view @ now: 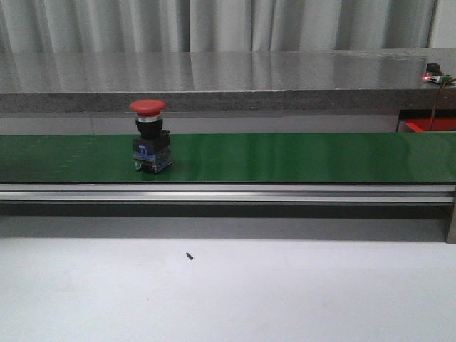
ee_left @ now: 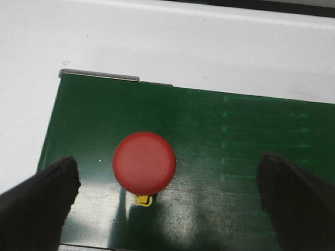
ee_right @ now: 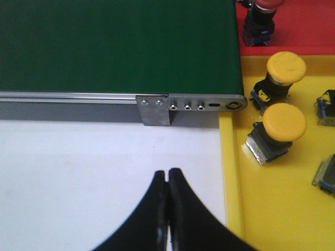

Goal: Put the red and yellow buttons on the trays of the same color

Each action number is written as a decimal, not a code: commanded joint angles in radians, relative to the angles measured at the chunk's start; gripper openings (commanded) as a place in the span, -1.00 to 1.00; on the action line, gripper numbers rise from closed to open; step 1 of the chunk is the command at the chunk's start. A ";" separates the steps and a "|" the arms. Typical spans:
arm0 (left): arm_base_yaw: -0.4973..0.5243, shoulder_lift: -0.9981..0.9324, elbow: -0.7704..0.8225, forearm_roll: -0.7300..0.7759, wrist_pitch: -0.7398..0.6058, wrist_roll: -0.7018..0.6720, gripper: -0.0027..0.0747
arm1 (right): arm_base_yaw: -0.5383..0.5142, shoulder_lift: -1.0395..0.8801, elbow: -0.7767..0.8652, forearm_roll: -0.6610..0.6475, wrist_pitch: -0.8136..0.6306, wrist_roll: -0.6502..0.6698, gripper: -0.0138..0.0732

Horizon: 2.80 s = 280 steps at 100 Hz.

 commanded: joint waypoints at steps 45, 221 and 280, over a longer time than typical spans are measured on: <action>-0.006 -0.349 -0.007 0.002 0.257 0.029 -0.98 | -0.006 -0.001 -0.026 -0.006 -0.068 -0.009 -0.84; -0.006 -0.717 0.365 -0.084 0.317 0.120 -0.98 | -0.006 -0.001 -0.026 -0.006 -0.068 -0.009 -0.84; -0.006 -0.717 0.365 -0.084 0.317 0.120 -0.98 | -0.006 0.052 -0.125 -0.001 -0.010 -0.009 -0.84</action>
